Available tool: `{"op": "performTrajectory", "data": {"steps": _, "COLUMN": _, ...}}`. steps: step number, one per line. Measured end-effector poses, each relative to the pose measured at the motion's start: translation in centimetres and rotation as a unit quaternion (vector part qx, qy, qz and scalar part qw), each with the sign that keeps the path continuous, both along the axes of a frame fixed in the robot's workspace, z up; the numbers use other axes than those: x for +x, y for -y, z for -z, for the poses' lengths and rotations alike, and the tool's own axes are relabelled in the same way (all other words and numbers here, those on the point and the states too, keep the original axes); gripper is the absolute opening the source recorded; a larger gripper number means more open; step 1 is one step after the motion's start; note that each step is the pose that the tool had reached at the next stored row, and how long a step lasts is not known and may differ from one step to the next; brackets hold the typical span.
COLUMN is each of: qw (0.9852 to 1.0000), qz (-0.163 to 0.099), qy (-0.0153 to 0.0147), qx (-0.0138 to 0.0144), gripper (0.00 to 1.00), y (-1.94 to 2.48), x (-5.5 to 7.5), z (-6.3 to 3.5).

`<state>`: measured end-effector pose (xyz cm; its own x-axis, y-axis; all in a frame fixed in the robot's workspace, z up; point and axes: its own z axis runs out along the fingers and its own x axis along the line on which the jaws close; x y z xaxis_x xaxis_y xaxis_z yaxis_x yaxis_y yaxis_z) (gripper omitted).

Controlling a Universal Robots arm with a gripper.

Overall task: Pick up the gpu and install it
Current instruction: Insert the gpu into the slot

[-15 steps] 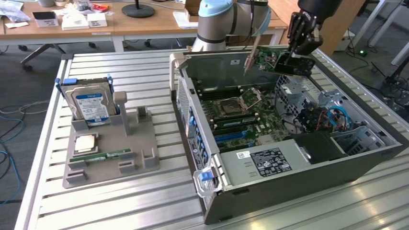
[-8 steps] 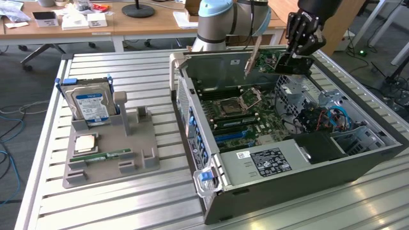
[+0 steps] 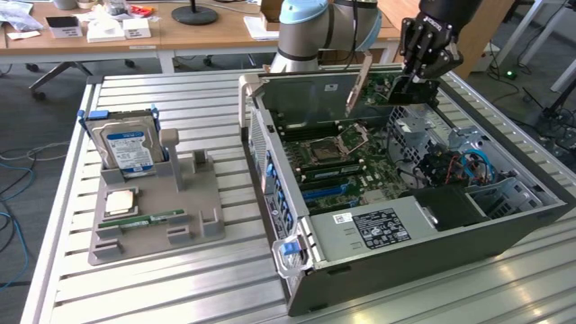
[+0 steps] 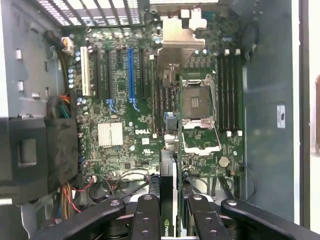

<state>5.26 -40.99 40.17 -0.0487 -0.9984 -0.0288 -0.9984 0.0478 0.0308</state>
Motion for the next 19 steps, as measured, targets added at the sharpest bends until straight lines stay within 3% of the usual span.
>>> {"op": "performTrajectory", "data": {"steps": 3, "qw": 1.0000, "qz": -0.005, "qy": 0.0001, "qx": -0.0001, "gripper": 0.26, "y": 0.00, "x": -0.05, "z": 0.01}}
{"op": "performTrajectory", "data": {"steps": 7, "qw": 0.9999, "qz": -0.014, "qy": 0.0048, "qx": -0.0001, "gripper": 0.26, "y": 0.00, "x": -0.10, "z": 0.10}}
{"op": "performTrajectory", "data": {"steps": 15, "qw": 0.9995, "qz": -0.024, "qy": 0.0212, "qx": -0.0003, "gripper": 0.26, "y": 0.00, "x": -0.43, "z": 0.40}}
{"op": "performTrajectory", "data": {"steps": 19, "qw": 0.9995, "qz": -0.024, "qy": 0.0218, "qx": -0.0004, "gripper": 0.26, "y": 0.00, "x": -0.56, "z": 0.51}}
